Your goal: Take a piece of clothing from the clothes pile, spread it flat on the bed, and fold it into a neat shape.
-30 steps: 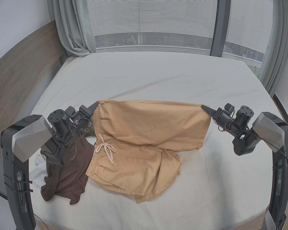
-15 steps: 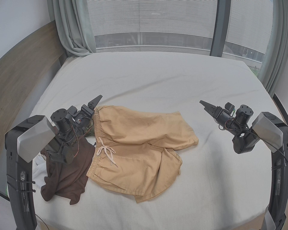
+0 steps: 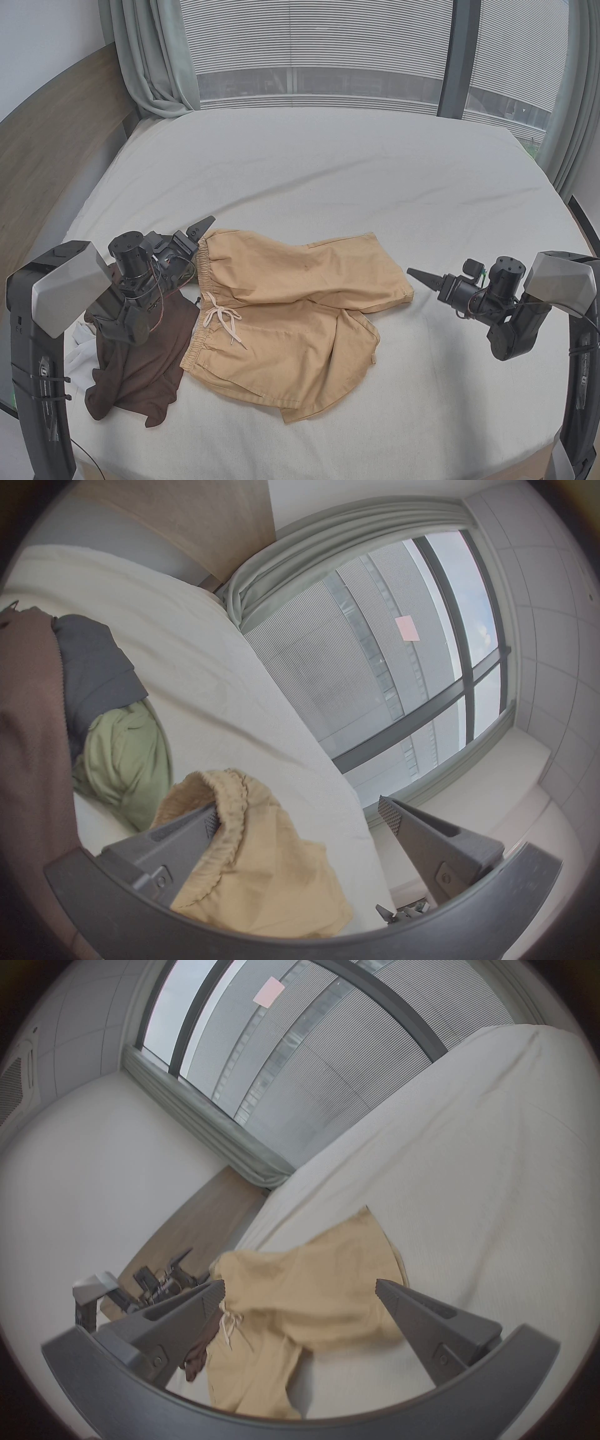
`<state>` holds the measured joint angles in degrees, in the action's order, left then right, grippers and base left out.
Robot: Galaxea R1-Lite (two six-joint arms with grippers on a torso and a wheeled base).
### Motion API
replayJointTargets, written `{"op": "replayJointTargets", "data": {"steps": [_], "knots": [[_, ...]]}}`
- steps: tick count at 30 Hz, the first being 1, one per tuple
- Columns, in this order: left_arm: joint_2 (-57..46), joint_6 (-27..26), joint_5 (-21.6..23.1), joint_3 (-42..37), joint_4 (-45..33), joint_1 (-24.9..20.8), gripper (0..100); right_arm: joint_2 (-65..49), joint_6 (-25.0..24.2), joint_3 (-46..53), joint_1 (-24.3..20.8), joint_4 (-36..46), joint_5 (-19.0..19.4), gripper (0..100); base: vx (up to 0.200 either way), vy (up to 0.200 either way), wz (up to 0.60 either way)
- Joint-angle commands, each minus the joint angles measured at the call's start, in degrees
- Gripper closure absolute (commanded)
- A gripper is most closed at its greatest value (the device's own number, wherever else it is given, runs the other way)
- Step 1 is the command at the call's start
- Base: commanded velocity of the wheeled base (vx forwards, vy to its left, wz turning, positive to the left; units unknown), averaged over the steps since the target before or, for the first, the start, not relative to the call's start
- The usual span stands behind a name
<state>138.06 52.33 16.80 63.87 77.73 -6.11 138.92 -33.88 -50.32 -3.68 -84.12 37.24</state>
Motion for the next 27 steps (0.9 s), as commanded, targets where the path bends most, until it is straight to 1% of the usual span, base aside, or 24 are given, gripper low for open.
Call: {"op": "replayJointTargets", "data": {"steps": [1,3,4,7,8,9,11,12,13,14,17,20,22,24,27], "knots": [[-3.76,-6.19,-0.10,-7.88,-0.03,0.13,0,-0.67,6.28,10.95,-2.56,-2.90,0.11,0,0.000,0.000,0.00],[-4.82,-7.33,-0.10,-9.64,0.50,0.22,0,-0.67,8.48,13.06,-3.09,-2.98,0.11,0,0.000,0.000,0.00],[-5.78,-7.42,-0.01,-10.96,1.02,0.22,0,-0.67,10.32,14.64,-3.44,-2.98,0.11,0,0.000,0.000,0.00],[-7.98,-7.51,0.08,-13.33,1.29,-0.04,0,-0.58,13.84,17.10,-4.32,-2.90,0.20,0,0.000,0.000,0.00],[-7.98,-7.51,0.08,-13.33,1.29,-0.04,0,-0.58,13.84,17.10,-4.32,-2.90,0.20,0,0.000,0.000,0.00],[-9.39,-7.77,0.16,-14.56,1.29,-0.13,0,-0.06,17.27,18.24,-4.93,-2.90,0.11,0,0.000,0.000,0.00],[-10.09,-8.39,0.16,-15.26,1.11,-0.04,0,1.53,19.90,18.42,-5.02,-2.98,0.11,0,0.000,0.000,0.00],[-10.18,-8.48,0.16,-15.26,1.11,-0.04,0,1.70,20.08,18.42,-5.02,-2.98,0.20,0,0.000,0.000,0.00],[-10.53,-10.23,0.16,-16.67,1.20,-0.04,0,3.37,23.33,18.07,-4.93,-3.07,0.20,0,0.000,0.000,0.00],[-10.62,-12.08,0.08,-18.08,1.46,0.04,0,4.34,25.00,17.80,-4.84,-3.16,0.20,0,0.000,0.000,0.00],[-10.79,-14.54,0.25,-20.62,3.13,0.04,0,5.74,26.85,17.54,-4.84,-3.42,0.11,0,0.000,0.000,0.00],[-11.06,-14.72,0.52,-23.61,6.91,-0.22,0,6.71,27.02,17.28,-4.93,-4.30,0.11,0,0.000,0.000,0.00],[-10.88,-14.72,0.87,-25.46,9.46,-0.40,0,7.50,28.34,16.66,-4.84,-4.30,0.11,0,0.000,0.000,0.00],[-10.79,-14.72,0.87,-25.90,10.08,-0.40,0,7.77,28.78,16.57,-4.93,-4.30,0.20,0,0.000,0.000,0.00],[-10.62,-14.72,1.39,-27.13,11.13,-0.40,0,9.35,31.86,15.25,-5.11,-4.21,0.20,0,0.000,0.000,0.00]]}}
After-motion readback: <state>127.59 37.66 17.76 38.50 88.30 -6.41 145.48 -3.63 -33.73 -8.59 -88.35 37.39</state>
